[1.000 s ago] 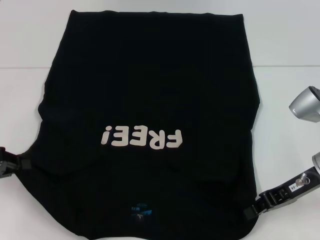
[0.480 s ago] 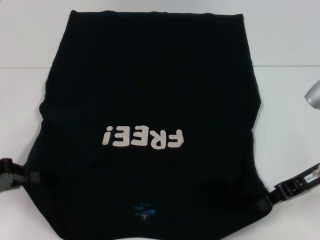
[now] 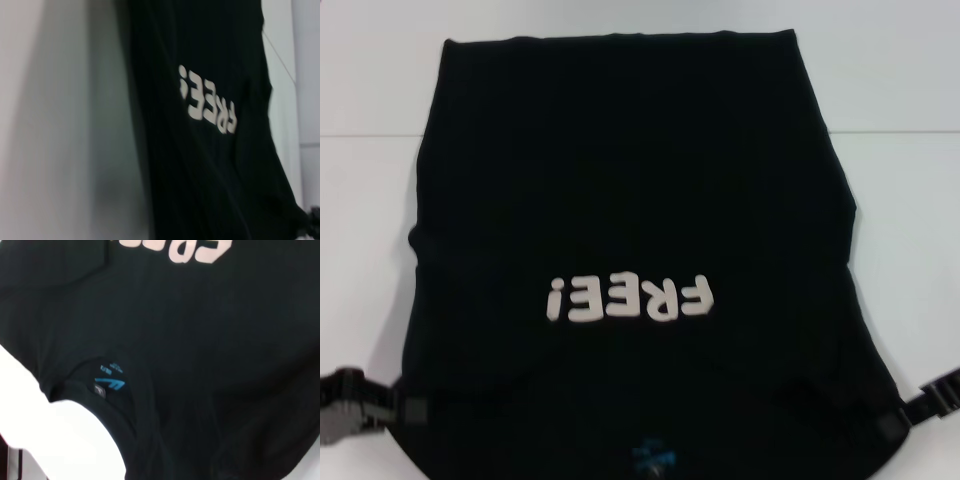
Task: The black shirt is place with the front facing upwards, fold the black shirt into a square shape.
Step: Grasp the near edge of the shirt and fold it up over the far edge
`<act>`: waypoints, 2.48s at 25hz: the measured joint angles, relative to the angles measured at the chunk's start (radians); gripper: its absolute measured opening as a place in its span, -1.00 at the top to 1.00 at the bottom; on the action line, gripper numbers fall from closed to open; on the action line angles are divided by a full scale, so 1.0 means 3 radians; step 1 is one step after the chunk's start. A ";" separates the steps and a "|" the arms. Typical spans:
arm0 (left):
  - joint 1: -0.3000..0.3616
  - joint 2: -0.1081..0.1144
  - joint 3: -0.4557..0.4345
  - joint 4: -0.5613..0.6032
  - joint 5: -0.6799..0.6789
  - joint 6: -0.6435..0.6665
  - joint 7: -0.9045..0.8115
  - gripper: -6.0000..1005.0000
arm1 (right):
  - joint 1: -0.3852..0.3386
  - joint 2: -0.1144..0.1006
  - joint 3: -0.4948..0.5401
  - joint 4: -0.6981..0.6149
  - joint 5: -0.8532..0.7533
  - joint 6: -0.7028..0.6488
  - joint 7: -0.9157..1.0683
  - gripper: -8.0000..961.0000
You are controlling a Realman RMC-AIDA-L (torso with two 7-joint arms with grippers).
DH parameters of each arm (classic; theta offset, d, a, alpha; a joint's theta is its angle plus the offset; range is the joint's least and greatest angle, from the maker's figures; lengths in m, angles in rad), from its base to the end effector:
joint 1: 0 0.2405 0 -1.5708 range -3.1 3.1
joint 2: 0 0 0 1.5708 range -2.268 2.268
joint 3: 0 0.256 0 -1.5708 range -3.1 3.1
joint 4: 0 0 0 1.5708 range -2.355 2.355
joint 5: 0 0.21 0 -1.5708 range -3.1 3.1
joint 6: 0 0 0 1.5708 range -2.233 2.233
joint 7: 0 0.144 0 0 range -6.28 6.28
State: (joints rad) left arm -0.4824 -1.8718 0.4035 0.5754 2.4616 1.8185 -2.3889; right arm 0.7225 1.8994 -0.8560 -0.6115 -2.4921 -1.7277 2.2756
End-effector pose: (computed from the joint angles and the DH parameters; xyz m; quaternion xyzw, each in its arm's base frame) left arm -0.3443 0.2732 0.0742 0.6839 0.7164 0.1379 0.0048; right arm 0.2789 0.3360 0.0351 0.8440 -0.5300 0.0790 0.0205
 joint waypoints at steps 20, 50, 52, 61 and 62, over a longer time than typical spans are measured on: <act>-0.0027 -0.0059 0.0488 -0.0286 -0.0027 0.0586 0.0166 0.95 | -0.0349 -0.0057 0.0142 -0.0080 -0.0005 -0.0439 -0.0408 0.88; -0.0148 -0.0323 -0.0886 -0.0578 -0.1431 -0.1622 0.0719 0.95 | -0.0336 0.0507 0.1593 0.0710 0.1905 0.1976 -0.1274 0.88; -0.0180 -0.0340 -0.0887 -0.0599 -0.1515 -0.1716 0.0788 0.95 | -0.0316 0.0525 0.1585 0.0712 0.2036 0.2027 -0.1346 0.89; -0.0320 -0.0495 -0.0860 -0.0634 -0.1774 -0.2251 0.1213 0.95 | -0.0099 0.0616 0.1551 0.0826 0.2160 0.2460 -0.1638 0.89; -0.0329 -0.0511 -0.0859 -0.0634 -0.1775 -0.2304 0.1253 0.95 | -0.0083 0.0617 0.1550 0.0852 0.2162 0.2503 -0.1665 0.89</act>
State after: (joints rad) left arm -0.5809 -2.0250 0.1459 0.3853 1.9291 1.1273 -2.0131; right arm 0.6977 2.0846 -0.3909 -0.3560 -1.8435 -0.9768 1.7763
